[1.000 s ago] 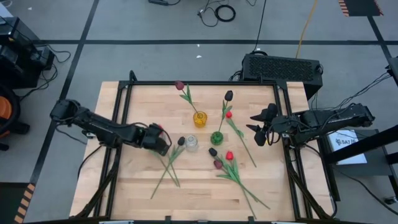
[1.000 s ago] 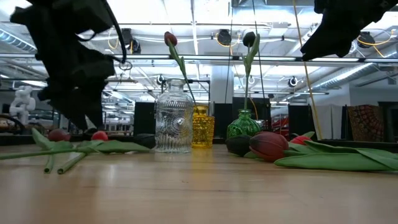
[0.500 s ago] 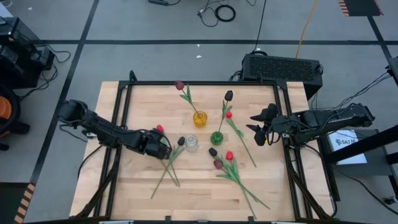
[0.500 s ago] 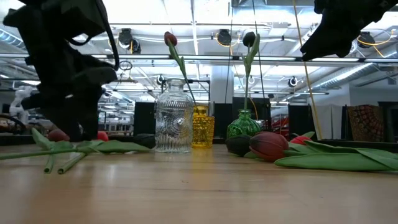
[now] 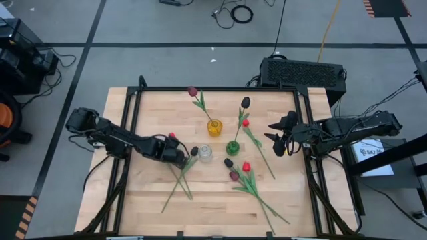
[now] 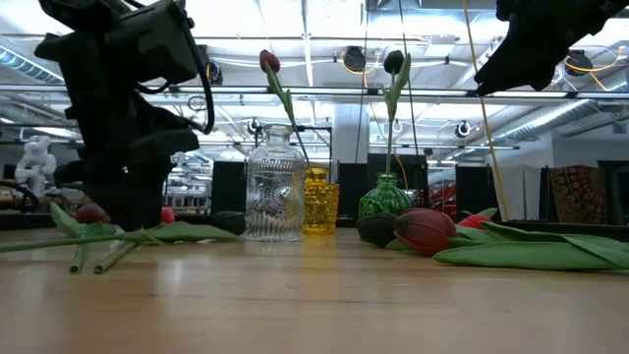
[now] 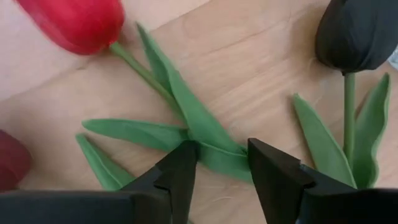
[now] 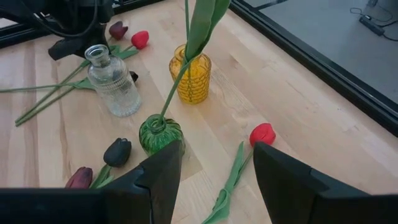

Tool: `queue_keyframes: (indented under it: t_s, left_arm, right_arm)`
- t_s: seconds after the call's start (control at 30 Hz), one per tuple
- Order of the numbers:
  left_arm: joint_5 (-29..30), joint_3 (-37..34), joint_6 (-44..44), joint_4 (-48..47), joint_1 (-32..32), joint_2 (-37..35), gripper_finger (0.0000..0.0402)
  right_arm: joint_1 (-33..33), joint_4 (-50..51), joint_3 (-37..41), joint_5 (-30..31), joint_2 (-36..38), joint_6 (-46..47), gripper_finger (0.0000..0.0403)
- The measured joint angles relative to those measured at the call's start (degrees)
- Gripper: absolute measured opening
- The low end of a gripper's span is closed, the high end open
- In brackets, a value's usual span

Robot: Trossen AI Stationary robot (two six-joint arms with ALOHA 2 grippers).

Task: Sort flowers into vase by color
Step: Put the bottom left orange flower in the transparent flower vase

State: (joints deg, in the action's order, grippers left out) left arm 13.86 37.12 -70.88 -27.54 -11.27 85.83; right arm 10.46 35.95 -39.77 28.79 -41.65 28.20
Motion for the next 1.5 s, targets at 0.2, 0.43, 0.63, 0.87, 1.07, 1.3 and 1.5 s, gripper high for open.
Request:
queue_keyframes:
  t_s: [0.2,0.43,0.63,0.87,1.07,1.3,1.5]
  left_arm:
    - [1.6,1.3,5.9,0.0,1.9,-2.9,0.0081]
    - [1.3,1.1,10.9,-1.1,4.8,-3.4,0.0007]
    - [1.0,1.1,11.9,-1.3,5.6,-3.7,0.0012]
    - [0.8,1.1,13.1,-2.1,5.4,-8.1,0.0013]
    - [-0.7,1.1,17.6,-2.6,3.3,-16.2,0.0013]
    - [-0.8,1.2,20.7,-3.4,0.4,-26.9,0.0013]
    - [2.7,1.2,20.5,-7.0,-2.4,-30.0,0.0013]
  right_arm:
    - [0.0,-0.4,0.0,0.0,0.0,-0.6,0.0192]
    - [0.0,-0.7,0.0,0.0,0.0,-0.8,0.0192]
    - [0.0,-0.7,0.0,0.0,0.0,-1.1,0.0192]
    - [0.0,-0.7,0.0,0.0,0.0,-1.4,0.0192]
    - [0.0,-1.1,0.0,-0.1,0.0,-1.7,0.0192]
    - [0.0,-1.5,0.0,-0.1,0.0,-1.9,0.0192]
    - [0.0,-1.5,0.0,-0.2,0.0,-1.9,0.0192]
